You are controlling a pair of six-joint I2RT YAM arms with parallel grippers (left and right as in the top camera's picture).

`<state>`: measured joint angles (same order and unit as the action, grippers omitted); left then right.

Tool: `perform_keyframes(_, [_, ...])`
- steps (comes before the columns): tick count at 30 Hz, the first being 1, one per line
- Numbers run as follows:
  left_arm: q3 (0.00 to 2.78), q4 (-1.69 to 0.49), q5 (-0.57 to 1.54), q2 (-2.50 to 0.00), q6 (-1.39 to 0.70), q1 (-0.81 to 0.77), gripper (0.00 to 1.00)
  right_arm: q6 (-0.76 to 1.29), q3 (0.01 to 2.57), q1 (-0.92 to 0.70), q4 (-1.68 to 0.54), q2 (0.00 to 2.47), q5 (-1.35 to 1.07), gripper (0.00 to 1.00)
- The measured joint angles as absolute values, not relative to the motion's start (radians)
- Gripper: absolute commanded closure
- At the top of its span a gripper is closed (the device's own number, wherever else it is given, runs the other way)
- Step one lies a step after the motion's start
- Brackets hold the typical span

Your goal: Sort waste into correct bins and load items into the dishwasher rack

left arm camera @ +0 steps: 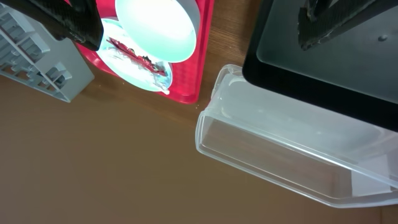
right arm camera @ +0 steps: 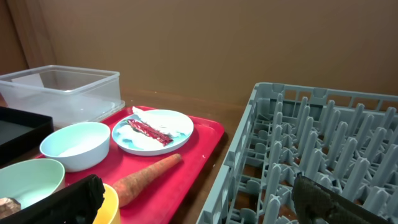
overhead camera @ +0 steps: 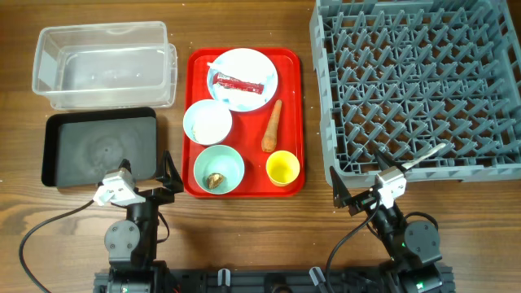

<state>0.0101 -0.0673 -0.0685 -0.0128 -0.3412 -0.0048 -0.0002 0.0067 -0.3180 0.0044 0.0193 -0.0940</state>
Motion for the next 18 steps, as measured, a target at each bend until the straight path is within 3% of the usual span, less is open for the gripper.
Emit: perform_keyframes(18, [0.01, -0.067, -0.068, -0.013, -0.341, -0.005, 0.01, 0.0, 0.007, -0.29, 0.004, 0.019, -0.097, 0.0])
